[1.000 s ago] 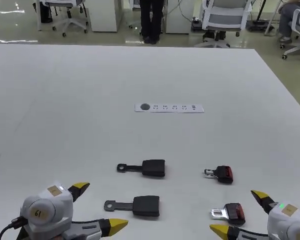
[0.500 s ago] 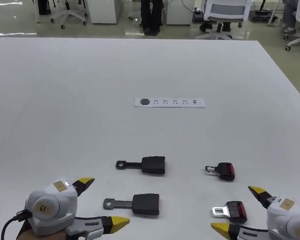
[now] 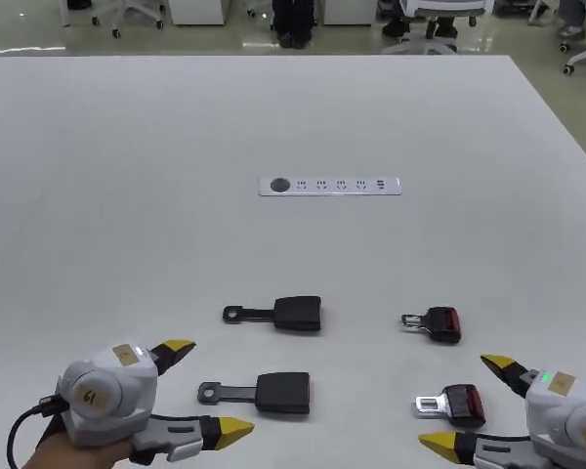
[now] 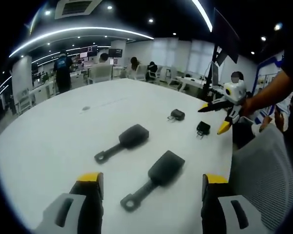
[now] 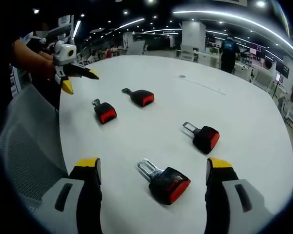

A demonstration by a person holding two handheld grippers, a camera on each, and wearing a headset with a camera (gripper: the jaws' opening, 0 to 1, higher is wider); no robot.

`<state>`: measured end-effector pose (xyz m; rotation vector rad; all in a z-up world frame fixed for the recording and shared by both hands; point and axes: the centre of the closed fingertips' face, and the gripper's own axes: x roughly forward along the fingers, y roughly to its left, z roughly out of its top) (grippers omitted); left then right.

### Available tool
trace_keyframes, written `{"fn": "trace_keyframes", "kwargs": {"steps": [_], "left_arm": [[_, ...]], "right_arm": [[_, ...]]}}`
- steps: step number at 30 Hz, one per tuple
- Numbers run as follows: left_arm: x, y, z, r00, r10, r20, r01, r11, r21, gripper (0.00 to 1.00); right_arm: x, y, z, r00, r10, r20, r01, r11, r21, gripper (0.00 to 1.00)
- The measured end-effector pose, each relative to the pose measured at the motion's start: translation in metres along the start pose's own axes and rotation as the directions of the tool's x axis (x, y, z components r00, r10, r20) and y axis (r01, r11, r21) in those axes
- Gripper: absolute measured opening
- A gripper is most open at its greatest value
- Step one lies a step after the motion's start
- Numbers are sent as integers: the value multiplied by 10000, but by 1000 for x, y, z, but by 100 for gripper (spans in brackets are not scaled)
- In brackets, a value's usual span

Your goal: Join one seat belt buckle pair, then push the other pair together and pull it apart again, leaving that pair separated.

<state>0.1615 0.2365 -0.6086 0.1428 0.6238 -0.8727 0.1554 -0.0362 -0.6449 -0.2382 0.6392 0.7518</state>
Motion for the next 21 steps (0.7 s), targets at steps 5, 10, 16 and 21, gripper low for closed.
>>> {"fn": "trace_keyframes", "kwargs": {"steps": [5, 10, 16, 21], "left_arm": [[10, -2, 2, 9997, -207, -132, 210, 9995, 245, 84], [17, -5, -2, 9973, -580, -452, 598, 9974, 407, 83], [30, 1, -12, 9936, -896, -684, 940, 9934, 651, 80], [39, -3, -16, 9860, -1275, -1074, 1382, 9855, 985, 75]], "right_arm": [[2, -4, 0, 9994, 321, -138, -323, 9994, -115, 88], [5, -3, -6, 9953, 837, -489, -853, 9959, -301, 86], [6, -5, -14, 9872, 1364, -829, -1405, 9891, -449, 85], [11, -10, -31, 9737, 1833, -1351, -1930, 9792, -624, 81]]}}
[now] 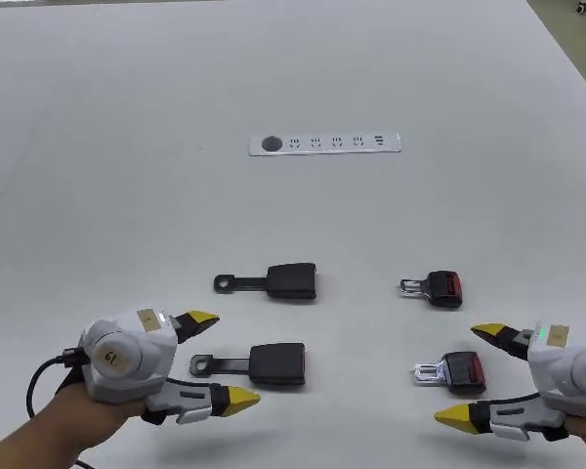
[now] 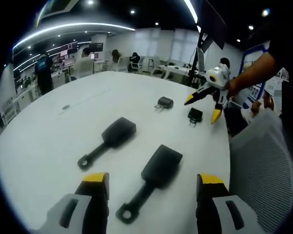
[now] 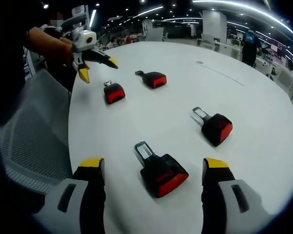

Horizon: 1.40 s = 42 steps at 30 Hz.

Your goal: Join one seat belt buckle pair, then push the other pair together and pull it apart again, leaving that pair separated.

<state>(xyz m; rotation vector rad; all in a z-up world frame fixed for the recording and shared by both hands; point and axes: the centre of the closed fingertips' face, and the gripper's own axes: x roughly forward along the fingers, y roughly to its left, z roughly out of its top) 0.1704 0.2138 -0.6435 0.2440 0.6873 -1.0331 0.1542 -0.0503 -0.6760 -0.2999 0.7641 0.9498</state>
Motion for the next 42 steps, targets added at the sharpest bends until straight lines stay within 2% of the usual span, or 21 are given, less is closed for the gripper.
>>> {"fn": "trace_keyframes", "kwargs": {"steps": [4, 8, 10, 14, 19, 25, 27, 30, 31, 32, 35, 36, 38, 40, 42], "left_arm": [[4, 0, -5, 9996, -212, -177, 214, 9997, 122, 74], [12, -3, -3, 9984, -440, -365, 452, 9984, 326, 73], [14, -4, -8, 9957, -645, -661, 687, 9956, 633, 72], [22, -9, -8, 9911, -951, -936, 1037, 9905, 907, 70], [33, -13, -10, 9813, -1338, -1381, 1533, 9779, 1424, 66], [44, -13, -13, 9723, -1629, -1676, 1936, 9632, 1867, 61], [45, -13, -16, 9672, -1744, -1847, 2113, 9558, 2044, 56], [48, -11, -19, 9645, -1699, -2022, 2141, 9512, 2223, 51], [50, -12, -17, 9654, -1783, -1901, 2223, 9442, 2431, 49], [49, -11, -19, 9642, -1714, -2021, 2172, 9481, 2321, 47], [53, -8, -19, 9651, -1605, -2070, 2139, 9391, 2690, 43], [54, -7, -18, 9661, -1559, -2059, 2116, 9348, 2854, 41], [54, -10, -19, 9605, -1739, -2174, 2355, 9238, 3018, 38], [55, -14, -19, 9594, -1868, -2112, 2505, 9084, 3347, 36], [55, -14, -19, 9596, -1866, -2105, 2496, 9100, 3312, 34]], "right_arm": [[0, 2, -1, 9995, 295, -122, -296, 9996, -48, 80], [2, 0, -5, 9978, 583, -312, -589, 9981, -204, 76], [3, 1, -6, 9961, 752, -456, -767, 9966, -317, 76], [5, 1, -10, 9917, 1041, -752, -1087, 9923, -599, 72], [7, -7, -14, 9884, 1266, -836, -1338, 9872, -869, 64], [2, -5, -18, 9809, 1566, -1156, -1717, 9758, -1352, 54], [2, -6, -18, 9795, 1636, -1180, -1803, 9723, -1488, 52], [1, -7, -18, 9801, 1547, -1240, -1749, 9693, -1728, 49], [1, -6, -17, 9801, 1540, -1252, -1744, 9694, -1727, 48], [1, -6, -16, 9802, 1506, -1284, -1719, 9695, -1748, 45], [2, -6, -15, 9812, 1465, -1254, -1687, 9672, -1901, 41], [2, -7, -16, 9817, 1396, -1294, -1638, 9660, -2001, 39], [0, -4, -16, 9792, 1544, -1316, -1772, 9668, -1841, 36], [0, -4, -18, 9793, 1458, -1405, -1721, 9648, -1987, 36], [0, -5, -18, 9795, 1431, -1416, -1683, 9680, -1861, 36]]}}
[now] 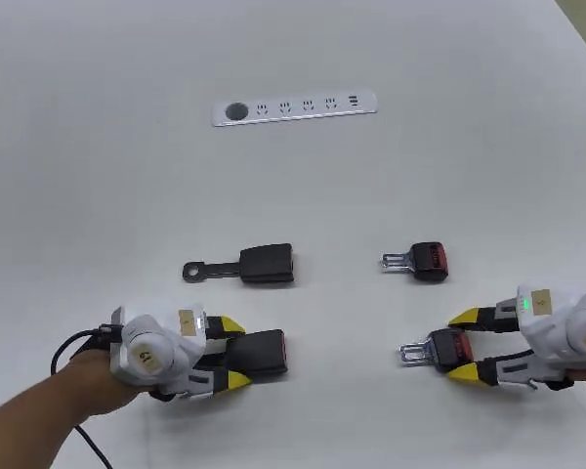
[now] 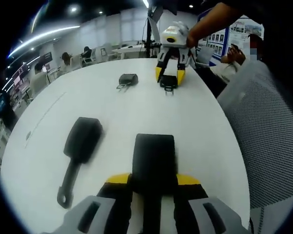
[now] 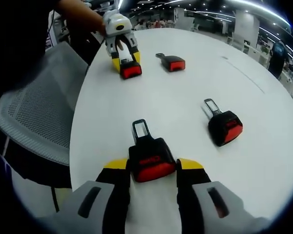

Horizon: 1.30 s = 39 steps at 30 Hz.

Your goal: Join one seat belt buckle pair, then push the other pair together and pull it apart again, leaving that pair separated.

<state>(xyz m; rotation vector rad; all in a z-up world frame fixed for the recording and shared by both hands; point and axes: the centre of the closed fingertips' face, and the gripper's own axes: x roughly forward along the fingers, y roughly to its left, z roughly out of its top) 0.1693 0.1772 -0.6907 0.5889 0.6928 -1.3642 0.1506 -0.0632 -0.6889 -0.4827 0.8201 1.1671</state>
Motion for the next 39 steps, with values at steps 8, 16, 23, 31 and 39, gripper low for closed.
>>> {"fn": "trace_keyframes", "kwargs": {"steps": [8, 16, 23, 31, 39], "left_arm": [[-3, -4, -2, 9992, -278, -270, 286, 9991, 317, 33], [-4, -6, -1, 9960, -598, -670, 641, 9959, 644, 33], [-5, -5, -4, 9944, -676, -816, 732, 9951, 670, 33], [-5, -4, -3, 9936, -665, -908, 725, 9953, 648, 33], [-3, -2, -4, 9932, -664, -953, 722, 9957, 589, 33]], "right_arm": [[1, -1, 2, 9996, -273, -120, 276, 9992, 284, 35], [12, 1, 12, 9997, -253, 42, 251, 9991, 332, 35], [25, 5, 34, 9989, -247, 388, 234, 9992, 323, 35], [34, 9, 54, 9977, -261, 627, 242, 9992, 318, 35], [51, 14, 76, 9958, -144, 907, 130, 9998, 162, 35]]}}
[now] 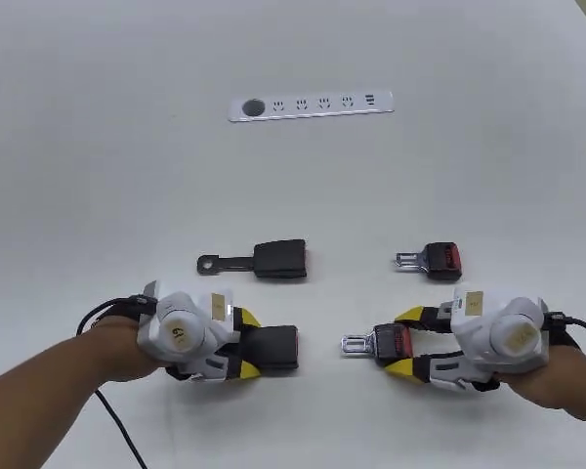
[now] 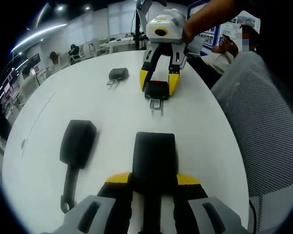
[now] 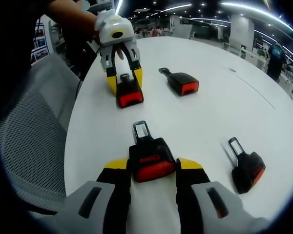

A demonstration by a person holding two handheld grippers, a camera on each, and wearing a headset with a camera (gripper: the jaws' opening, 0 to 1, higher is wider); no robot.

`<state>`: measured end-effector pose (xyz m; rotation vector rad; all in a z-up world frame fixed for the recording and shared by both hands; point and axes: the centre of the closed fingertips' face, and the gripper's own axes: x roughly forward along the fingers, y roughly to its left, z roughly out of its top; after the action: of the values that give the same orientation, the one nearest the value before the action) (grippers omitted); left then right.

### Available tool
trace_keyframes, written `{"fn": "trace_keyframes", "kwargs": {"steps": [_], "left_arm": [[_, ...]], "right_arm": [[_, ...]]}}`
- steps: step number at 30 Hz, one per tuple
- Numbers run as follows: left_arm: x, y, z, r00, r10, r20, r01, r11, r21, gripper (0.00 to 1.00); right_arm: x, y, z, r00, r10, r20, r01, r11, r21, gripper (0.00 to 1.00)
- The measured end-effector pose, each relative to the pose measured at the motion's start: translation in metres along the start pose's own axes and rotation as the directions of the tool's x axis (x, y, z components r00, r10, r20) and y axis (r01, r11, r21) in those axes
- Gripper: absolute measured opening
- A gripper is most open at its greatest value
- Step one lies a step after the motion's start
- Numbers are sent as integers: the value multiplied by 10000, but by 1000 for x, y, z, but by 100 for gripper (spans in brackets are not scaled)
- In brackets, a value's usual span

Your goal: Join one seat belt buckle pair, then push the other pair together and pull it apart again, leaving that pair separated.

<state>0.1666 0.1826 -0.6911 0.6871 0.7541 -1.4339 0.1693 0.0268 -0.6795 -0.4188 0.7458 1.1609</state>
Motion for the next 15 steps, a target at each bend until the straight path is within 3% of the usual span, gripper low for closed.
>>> {"fn": "trace_keyframes", "kwargs": {"steps": [15], "left_arm": [[2, 3, 1, 10000, 6, -98, -8, 9999, -162, 33]], "right_arm": [[39, 21, 30, 9980, 302, 558, -300, 9995, -54, 34]]}}
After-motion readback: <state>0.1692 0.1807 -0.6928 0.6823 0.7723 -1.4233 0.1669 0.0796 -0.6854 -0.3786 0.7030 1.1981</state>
